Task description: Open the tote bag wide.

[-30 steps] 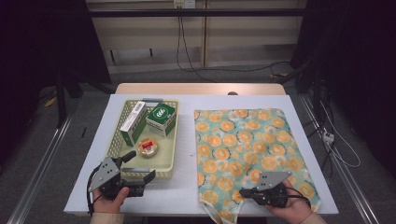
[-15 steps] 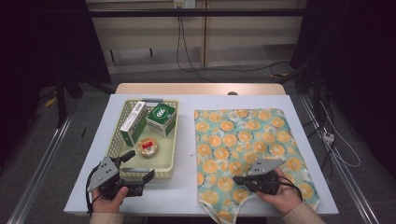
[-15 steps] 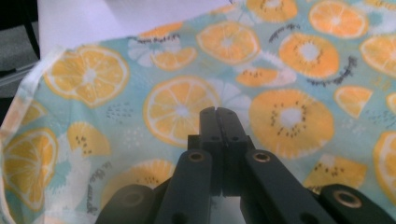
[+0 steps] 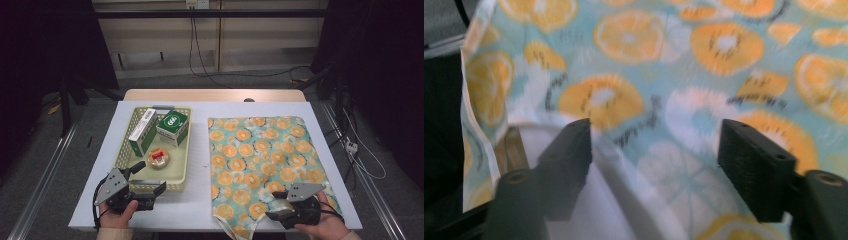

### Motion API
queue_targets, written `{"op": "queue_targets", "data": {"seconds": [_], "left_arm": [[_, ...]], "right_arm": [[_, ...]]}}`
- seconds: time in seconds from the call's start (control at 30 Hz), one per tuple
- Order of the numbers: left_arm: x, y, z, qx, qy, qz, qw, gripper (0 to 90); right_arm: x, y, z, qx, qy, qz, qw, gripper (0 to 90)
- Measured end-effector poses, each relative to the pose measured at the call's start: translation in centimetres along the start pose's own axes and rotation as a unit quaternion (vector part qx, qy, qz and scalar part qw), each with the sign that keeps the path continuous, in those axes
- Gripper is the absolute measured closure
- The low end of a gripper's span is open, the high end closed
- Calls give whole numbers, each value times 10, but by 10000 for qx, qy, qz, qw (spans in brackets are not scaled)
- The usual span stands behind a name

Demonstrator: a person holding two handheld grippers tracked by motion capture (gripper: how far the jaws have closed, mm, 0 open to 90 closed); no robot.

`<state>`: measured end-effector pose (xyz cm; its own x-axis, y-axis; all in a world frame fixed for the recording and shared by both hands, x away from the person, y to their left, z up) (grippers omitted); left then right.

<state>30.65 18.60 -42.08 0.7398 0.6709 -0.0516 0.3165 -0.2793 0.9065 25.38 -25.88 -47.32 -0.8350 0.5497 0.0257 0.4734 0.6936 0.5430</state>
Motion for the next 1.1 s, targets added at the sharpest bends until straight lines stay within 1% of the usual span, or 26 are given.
{"op": "queue_targets", "data": {"seconds": [0.03, 0.07, 0.1, 0.13, 0.17, 0.23, 0.33, 0.37, 0.4, 0.47, 0.5, 0.53, 0.57, 0.6, 0.63, 0.67, 0.7, 0.73, 0.8, 0.83, 0.87, 0.9, 0.93, 0.97, 1.0, 1.1], "left_arm": [[0, 0, 0, 1, -4, -17, 10000, 50], [0, 0, 1, 10, -9, 9, 10000, 50], [0, 0, 1, 12, -15, 13, 10000, 50], [-1, 0, 1, 24, -15, 20, 10000, 50], [0, 0, 1, 27, -20, 30, 10000, 50], [0, 0, 1, 27, -12, 26, 10000, 50], [0, 0, 0, 10, -12, 4, 10000, 50], [0, 0, 0, 10, -8, 8, 10000, 50], [1, 0, -1, 5, -2, 11, 10000, 50], [1, 0, -1, 0, -9, 6, 10000, 50], [1, 0, -1, -1, -13, 3, 10000, 50], [1, 0, -1, 2, -15, 14, 10000, 50], [1, 0, -1, 6, -9, 17, 10000, 50], [1, 0, -1, -2, -16, 15, 10000, 50], [1, 0, -1, -1, -14, 21, 10000, 50], [1, 0, -1, -4, -13, 6, 10000, 50], [1, 0, -1, -7, -13, 7, 10000, 50], [1, 0, -1, -6, -18, 0, 10000, 50], [0, 0, -1, 3, -20, 4, 10000, 50], [1, 0, -1, 8, -21, 8, 10000, 50], [1, 0, -1, 13, -21, 10, 10000, 50], [1, 0, -1, 11, -20, 13, 10000, 51], [1, 0, -1, 9, -26, 12, 10000, 51], [1, 0, -1, 13, -25, 14, 10000, 51], [1, 0, 0, 13, -26, 12, 10000, 50], [0, 0, 0, 24, -47, 12, 10000, 50]], "right_arm": [[0, 0, 0, 0, 0, 0, 10000, 413], [-1, -1, 2, -33, -16, 7, 10000, 449], [-1, -1, 2, -128, 18, -4, 9999, 613], [-3, 2, 4, -172, 53, 2, 9998, 838], [-4, 5, 5, -158, 44, -27, 9999, 894], [-6, 11, 9, -164, 30, -14, 9999, 900], [-10, 21, 17, -198, 29, 111, 9997, 900], [-10, 21, 17, -198, 29, 111, 9997, 900], [-13, 29, 21, -217, 23, 160, 9996, 900], [-16, 37, 26, -246, 34, 234, 9994, 900], [-16, 37, 26, -246, 34, 234, 9994, 900], [-20, 45, 31, -314, 117, 410, 9986, 900], [-20, 45, 31, -314, 117, 410, 9986, 900], [-23, 48, 34, -328, 128, 469, 9983, 900], [-26, 52, 37, -332, 113, 508, 9981, 900], [-33, 59, 42, -349, 51, 627, 9974, 900], [-37, 62, 44, -353, 42, 674, 9971, 900], [-41, 66, 46, -353, -40, 695, 9969, 900], [-48, 71, 50, -381, -30, 825, 9959, 900], [-48, 71, 50, -381, -30, 825, 9959, 900], [-52, 74, 51, -402, -96, 868, 9954, 900], [-61, 79, 53, -444, -141, 963, 9943, 900], [-65, 82, 54, -475, -203, 1037, 9933, 900], [-65, 82, 54, -475, -203, 1037, 9933, 900], [-70, 85, 54, -516, -210, 1103, 9923, 900], [-86, 93, 55, -573, -343, 1267, 9897, 900]]}}
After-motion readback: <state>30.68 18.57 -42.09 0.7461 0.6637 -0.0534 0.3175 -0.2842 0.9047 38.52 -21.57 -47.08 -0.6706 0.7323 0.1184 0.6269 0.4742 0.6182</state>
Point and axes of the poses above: each handheld gripper's, and its own axes: z roughly forward along the jaws, y roughly out of its top, x roughly to its left, the point moved 3 cm from there along z, roughly forward along the jaws, and after that the axes turned 13 degrees about x, right-handed, at the moved point
